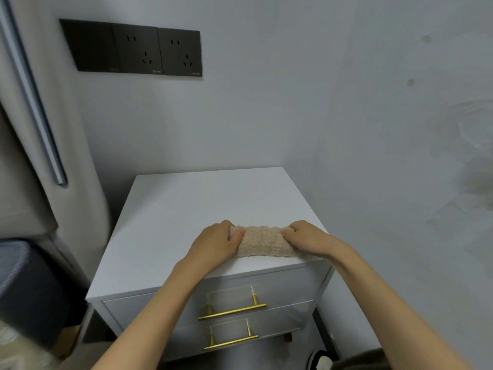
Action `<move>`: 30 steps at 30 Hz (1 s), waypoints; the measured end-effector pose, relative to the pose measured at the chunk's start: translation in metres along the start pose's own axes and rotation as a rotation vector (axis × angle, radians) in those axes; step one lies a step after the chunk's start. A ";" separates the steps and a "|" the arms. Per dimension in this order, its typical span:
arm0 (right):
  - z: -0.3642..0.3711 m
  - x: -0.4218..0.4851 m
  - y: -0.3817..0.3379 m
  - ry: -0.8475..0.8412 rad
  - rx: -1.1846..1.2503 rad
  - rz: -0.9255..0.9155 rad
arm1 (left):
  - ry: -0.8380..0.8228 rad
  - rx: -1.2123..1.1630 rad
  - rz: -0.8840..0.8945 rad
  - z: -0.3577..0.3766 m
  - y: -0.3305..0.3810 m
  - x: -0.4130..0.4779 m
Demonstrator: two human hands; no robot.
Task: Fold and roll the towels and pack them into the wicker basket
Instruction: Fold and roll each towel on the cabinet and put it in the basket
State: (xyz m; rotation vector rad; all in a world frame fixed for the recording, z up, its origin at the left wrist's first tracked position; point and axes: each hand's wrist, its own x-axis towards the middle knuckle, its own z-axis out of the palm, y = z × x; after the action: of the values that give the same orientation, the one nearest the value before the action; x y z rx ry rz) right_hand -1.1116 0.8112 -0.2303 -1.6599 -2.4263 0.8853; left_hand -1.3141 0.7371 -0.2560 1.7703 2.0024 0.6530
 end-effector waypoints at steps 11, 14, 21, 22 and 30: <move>0.000 -0.018 0.000 0.021 0.116 -0.051 | -0.023 -0.220 0.060 -0.004 0.008 -0.009; -0.002 -0.030 -0.001 0.030 0.197 -0.071 | -0.027 -0.357 0.014 -0.008 0.015 -0.017; -0.013 -0.074 -0.002 0.073 0.386 -0.083 | -0.071 -0.571 0.049 -0.015 0.036 -0.042; -0.016 -0.083 -0.004 0.063 0.383 -0.092 | -0.068 -0.588 0.056 -0.016 0.041 -0.047; -0.035 -0.141 -0.002 -0.138 0.500 -0.102 | -0.107 -0.686 0.186 -0.031 0.090 -0.077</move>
State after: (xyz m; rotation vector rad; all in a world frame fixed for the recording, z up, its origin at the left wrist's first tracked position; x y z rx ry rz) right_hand -1.0424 0.7018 -0.1640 -1.3176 -2.0955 1.4782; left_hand -1.2488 0.6661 -0.1795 1.5189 1.3162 1.1137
